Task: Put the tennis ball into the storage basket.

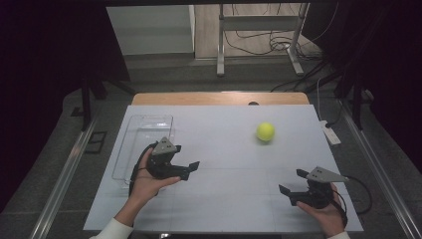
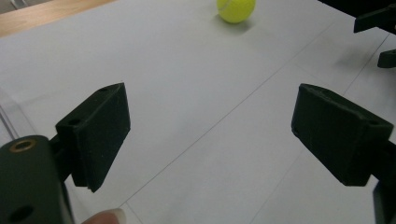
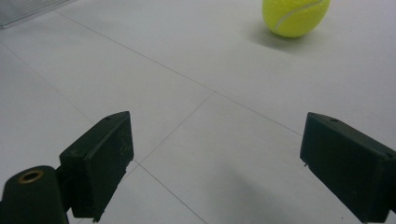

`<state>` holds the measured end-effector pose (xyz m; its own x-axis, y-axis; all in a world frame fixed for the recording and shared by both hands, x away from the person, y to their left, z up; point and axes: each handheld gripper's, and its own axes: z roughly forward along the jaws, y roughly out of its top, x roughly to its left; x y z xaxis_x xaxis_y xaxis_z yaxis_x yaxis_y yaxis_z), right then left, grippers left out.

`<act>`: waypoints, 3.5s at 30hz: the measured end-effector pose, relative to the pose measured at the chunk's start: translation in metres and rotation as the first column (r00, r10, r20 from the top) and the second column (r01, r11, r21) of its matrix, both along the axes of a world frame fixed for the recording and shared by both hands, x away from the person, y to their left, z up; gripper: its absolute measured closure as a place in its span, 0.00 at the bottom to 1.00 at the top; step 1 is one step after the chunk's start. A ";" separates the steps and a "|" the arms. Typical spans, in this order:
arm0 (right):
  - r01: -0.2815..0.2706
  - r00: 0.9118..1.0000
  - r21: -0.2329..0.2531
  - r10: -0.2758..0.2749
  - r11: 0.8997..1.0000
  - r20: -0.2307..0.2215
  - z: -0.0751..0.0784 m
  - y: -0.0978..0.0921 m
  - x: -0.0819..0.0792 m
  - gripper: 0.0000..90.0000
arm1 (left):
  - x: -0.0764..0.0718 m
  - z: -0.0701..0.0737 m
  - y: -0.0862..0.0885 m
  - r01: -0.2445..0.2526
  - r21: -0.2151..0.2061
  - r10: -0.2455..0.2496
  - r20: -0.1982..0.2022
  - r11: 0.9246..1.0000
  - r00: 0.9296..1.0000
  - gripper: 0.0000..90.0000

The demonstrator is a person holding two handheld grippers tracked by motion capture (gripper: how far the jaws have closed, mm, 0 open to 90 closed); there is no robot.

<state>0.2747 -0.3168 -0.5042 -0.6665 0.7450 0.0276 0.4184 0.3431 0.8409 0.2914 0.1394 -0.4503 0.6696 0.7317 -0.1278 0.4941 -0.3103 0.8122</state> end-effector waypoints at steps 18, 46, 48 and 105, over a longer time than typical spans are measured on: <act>0.001 1.000 0.000 -0.001 1.000 -0.001 0.000 0.000 0.000 0.11 | 0.015 0.002 -0.012 0.011 0.020 -0.011 -0.008 1.000 1.000 0.14; 0.003 1.000 -0.005 -0.003 1.000 -0.004 -0.001 0.000 0.001 0.11 | 0.034 0.005 -0.033 0.040 0.048 -0.039 -0.017 0.998 0.999 0.14; 0.003 1.000 -0.005 -0.003 1.000 -0.005 -0.001 0.000 0.001 0.11 | 0.035 0.006 -0.035 0.041 0.047 -0.041 -0.016 0.998 0.999 0.14; 0.007 1.000 0.003 -0.007 1.000 -0.002 -0.001 0.000 0.000 0.11 | 0.075 0.012 -0.075 0.083 0.078 -0.081 -0.027 0.994 0.996 0.13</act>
<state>0.2742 -0.3170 -0.5053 -0.6612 0.7495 0.0312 0.4228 0.3380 0.8408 0.3663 0.0643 -0.4380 0.7248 0.6832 -0.0888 0.4837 -0.4130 0.7717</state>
